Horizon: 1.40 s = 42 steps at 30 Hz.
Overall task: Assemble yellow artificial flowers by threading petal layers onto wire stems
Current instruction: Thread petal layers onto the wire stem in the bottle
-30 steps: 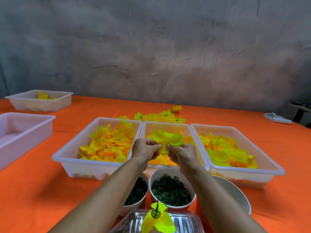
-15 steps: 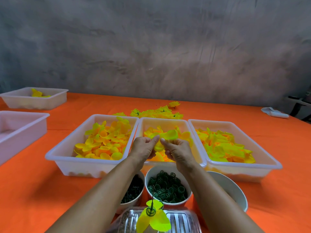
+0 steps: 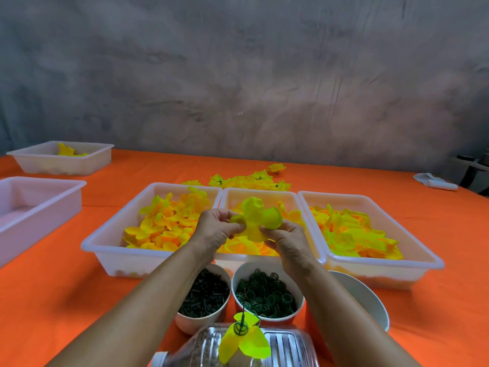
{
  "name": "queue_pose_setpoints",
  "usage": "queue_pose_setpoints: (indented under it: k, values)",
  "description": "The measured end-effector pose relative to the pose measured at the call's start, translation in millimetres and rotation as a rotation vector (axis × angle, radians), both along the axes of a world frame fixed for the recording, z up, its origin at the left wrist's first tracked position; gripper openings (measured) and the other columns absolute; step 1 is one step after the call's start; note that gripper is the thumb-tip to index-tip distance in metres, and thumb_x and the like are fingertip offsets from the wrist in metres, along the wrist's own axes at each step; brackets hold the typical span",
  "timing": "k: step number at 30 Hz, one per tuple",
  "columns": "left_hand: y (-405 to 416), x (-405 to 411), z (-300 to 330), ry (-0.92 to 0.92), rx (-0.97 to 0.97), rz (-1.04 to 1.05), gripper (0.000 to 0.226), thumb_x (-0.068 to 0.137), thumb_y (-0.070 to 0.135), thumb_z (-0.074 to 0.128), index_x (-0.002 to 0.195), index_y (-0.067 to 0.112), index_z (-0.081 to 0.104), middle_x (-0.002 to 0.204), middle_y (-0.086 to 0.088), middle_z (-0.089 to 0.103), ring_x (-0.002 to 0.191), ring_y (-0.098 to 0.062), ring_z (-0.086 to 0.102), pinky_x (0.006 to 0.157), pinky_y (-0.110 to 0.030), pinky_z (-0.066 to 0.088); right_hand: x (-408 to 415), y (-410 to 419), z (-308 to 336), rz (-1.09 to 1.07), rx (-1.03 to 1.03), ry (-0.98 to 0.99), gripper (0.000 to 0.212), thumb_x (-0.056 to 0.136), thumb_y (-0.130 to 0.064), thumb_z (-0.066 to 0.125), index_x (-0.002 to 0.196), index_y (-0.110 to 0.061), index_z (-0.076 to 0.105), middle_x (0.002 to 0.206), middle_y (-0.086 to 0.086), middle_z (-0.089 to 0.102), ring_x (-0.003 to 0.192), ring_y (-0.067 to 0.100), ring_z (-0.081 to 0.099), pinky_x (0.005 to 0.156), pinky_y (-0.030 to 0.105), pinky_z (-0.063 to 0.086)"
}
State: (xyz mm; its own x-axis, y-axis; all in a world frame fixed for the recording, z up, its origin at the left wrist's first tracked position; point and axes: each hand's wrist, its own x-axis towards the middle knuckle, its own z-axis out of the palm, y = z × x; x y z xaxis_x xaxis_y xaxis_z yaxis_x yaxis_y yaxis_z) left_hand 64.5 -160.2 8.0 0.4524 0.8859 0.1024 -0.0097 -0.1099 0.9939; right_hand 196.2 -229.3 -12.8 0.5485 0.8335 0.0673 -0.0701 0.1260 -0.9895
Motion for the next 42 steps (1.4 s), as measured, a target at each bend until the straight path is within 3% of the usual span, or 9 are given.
queue_pose_setpoints:
  k: [7,12,15,20,23,27,30,34,42]
  values:
    - [-19,-9,11,-0.137,0.09,0.06,0.02,0.079,-0.009,0.067,0.071,0.009,0.063,0.041,0.003,0.056,0.033,-0.007,0.05,0.037,-0.018,0.033,-7,-17,20,0.074,0.018,0.249,0.019,0.091,-0.001,0.053,0.082,-0.012,0.066,0.078,0.007,0.069,0.079,0.026,0.062,0.069,0.032,0.052]
    - [-32,-12,15,-0.224,0.149,0.066,0.018,0.077,-0.017,0.063,0.076,0.001,0.066,0.061,-0.005,0.068,0.057,-0.011,0.065,0.059,-0.018,0.055,-9,-31,34,0.13,-0.062,0.539,0.038,0.097,-0.035,0.049,0.111,0.0,0.054,0.115,0.027,0.054,0.096,0.041,0.059,0.067,0.044,0.053]
    - [-41,-14,18,-0.251,0.181,0.032,0.02,0.078,-0.017,0.062,0.091,-0.004,0.069,0.087,-0.013,0.069,0.072,-0.014,0.067,0.07,-0.02,0.057,-11,-38,41,0.175,-0.062,0.526,0.019,0.092,-0.024,0.057,0.098,-0.006,0.061,0.104,0.017,0.061,0.089,0.032,0.06,0.064,0.043,0.057]
    - [-49,-19,24,-0.256,0.074,-0.045,0.031,0.077,-0.023,0.048,0.079,-0.002,0.07,0.092,-0.008,0.071,0.082,-0.006,0.068,0.074,-0.022,0.057,-14,-45,47,0.192,-0.065,0.625,0.012,0.087,0.002,0.058,0.098,0.0,0.061,0.098,0.018,0.064,0.079,0.028,0.061,0.051,0.03,0.057]
    - [-48,-20,25,-0.331,-0.073,-0.078,0.035,0.083,-0.019,0.04,0.075,-0.002,0.069,0.085,-0.008,0.072,0.071,-0.01,0.069,0.064,-0.021,0.056,-14,-46,47,0.134,-0.107,0.488,0.014,0.084,0.007,0.06,0.092,-0.005,0.062,0.083,0.015,0.062,0.068,0.022,0.059,0.045,0.02,0.05]
    - [-49,-20,23,-0.328,-0.145,-0.04,0.011,0.084,-0.003,0.062,0.089,0.006,0.064,0.085,-0.009,0.067,0.072,-0.019,0.063,0.055,-0.021,0.054,-17,-47,41,0.126,-0.081,0.28,0.02,0.079,0.003,0.066,0.088,-0.015,0.067,0.074,0.008,0.067,0.069,0.02,0.061,0.058,0.027,0.044]
    - [-49,-24,22,-0.215,-0.219,-0.054,0.026,0.078,-0.001,0.069,0.099,0.009,0.061,0.088,-0.007,0.066,0.071,-0.017,0.062,0.053,-0.024,0.05,-22,-48,39,0.173,-0.036,0.239,0.024,0.074,0.002,0.069,0.089,-0.016,0.068,0.073,0.005,0.069,0.07,0.019,0.062,0.058,0.026,0.046]
    - [-52,-37,28,-0.14,-0.319,-0.127,0.02,0.074,0.001,0.073,0.086,0.015,0.064,0.069,0.0,0.068,0.059,-0.012,0.061,0.049,-0.022,0.05,-30,-59,43,0.235,-0.037,0.282,0.037,0.054,-0.008,0.074,0.09,-0.015,0.07,0.077,0.006,0.07,0.069,0.018,0.062,0.05,0.022,0.048]
    - [-72,-50,48,-0.196,-0.284,-0.269,0.031,0.075,-0.012,0.062,0.09,0.014,0.06,0.067,0.004,0.07,0.058,-0.01,0.067,0.047,-0.022,0.05,-41,-80,63,0.344,-0.055,0.161,0.044,0.057,-0.01,0.069,0.101,-0.014,0.067,0.082,0.005,0.07,0.07,0.014,0.064,0.061,0.024,0.045]
